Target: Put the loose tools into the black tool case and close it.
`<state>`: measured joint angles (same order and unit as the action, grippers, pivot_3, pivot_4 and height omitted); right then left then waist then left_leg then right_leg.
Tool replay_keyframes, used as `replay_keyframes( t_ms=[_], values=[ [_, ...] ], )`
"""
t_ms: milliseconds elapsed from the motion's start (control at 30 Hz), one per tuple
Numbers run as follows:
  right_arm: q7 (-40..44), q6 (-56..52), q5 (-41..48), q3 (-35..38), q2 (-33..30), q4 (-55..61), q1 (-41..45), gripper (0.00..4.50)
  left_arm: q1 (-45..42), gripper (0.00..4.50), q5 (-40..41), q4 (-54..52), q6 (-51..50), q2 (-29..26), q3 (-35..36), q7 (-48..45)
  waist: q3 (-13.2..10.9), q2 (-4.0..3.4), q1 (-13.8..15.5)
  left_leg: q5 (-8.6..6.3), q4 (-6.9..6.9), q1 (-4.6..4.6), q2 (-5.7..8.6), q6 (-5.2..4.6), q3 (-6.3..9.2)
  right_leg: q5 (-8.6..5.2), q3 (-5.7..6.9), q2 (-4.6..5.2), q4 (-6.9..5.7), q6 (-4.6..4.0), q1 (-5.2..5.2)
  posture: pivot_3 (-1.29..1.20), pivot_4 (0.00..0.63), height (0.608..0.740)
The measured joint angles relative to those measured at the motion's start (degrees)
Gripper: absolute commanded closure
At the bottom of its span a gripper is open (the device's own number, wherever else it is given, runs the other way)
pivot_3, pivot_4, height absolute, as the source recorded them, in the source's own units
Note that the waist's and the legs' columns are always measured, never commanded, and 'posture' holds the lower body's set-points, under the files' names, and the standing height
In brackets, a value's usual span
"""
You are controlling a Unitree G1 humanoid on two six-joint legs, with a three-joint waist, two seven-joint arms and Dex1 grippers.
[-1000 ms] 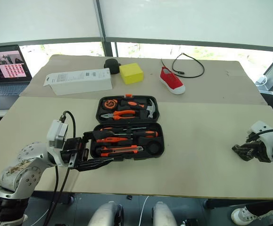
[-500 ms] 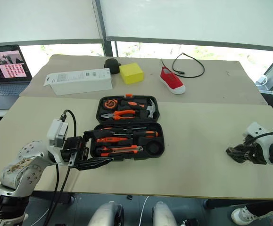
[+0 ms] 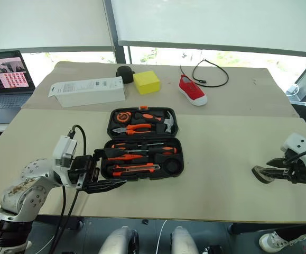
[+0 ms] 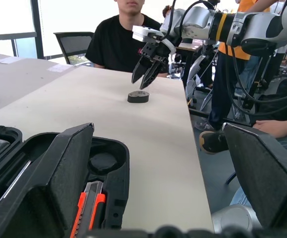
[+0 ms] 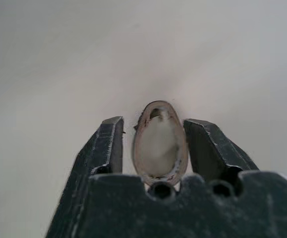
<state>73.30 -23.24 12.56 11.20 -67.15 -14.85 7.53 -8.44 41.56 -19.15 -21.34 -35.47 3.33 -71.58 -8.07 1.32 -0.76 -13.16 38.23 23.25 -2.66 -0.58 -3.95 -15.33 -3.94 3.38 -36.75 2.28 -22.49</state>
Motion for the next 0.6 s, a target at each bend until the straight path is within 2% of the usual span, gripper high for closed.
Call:
replay_keyframes(
  t_ms=[67, 433, 533, 600],
  values=[
    [-0.2, -0.9, 0.0, 0.1, -0.2, 2.0, -0.9, 0.33, 0.0, 0.0, -0.1, 0.1, 0.0, 0.0, 0.0, 0.0, 0.0, 0.0, 0.0, 0.0, 0.0, 0.0, 0.0, 0.0, 0.02, 0.0, 0.0, 0.0, 0.0, 0.0, 0.0, 0.0, 0.15, 0.74],
    [-1.5, -3.4, -0.9, -2.0, -0.7, 2.4, -1.7, 0.33, 0.2, 0.0, -1.1, 0.6, 0.5, 0.5, -0.1, 0.1, 0.0, 0.01, 0.0, 0.0, 0.0, 0.0, 0.01, 0.0, -0.02, 0.0, 0.0, 0.0, 0.01, 0.01, -0.01, 0.0, 0.15, 0.74],
    [-1.8, -3.4, -1.1, -3.8, 0.2, 1.4, -0.1, 1.07, 0.3, 0.0, -1.2, 0.6, 0.5, 0.5, -0.1, 0.1, 0.0, 0.01, 0.0, 0.0, 0.0, 0.0, 0.01, 0.0, -0.02, 0.0, 0.0, -0.01, 0.0, 0.0, -0.01, 0.0, 0.15, 0.74],
    [-2.3, -3.2, -1.5, -5.4, 1.3, -0.6, 1.1, 1.83, 0.3, 0.0, -1.2, 0.6, 0.5, 0.5, -0.2, 0.2, 0.0, 0.01, 0.0, 0.0, 0.0, 0.0, 0.01, 0.0, -0.01, 0.0, 0.0, -0.01, 0.0, 0.0, -0.02, 0.0, 0.15, 0.74]
  ],
)
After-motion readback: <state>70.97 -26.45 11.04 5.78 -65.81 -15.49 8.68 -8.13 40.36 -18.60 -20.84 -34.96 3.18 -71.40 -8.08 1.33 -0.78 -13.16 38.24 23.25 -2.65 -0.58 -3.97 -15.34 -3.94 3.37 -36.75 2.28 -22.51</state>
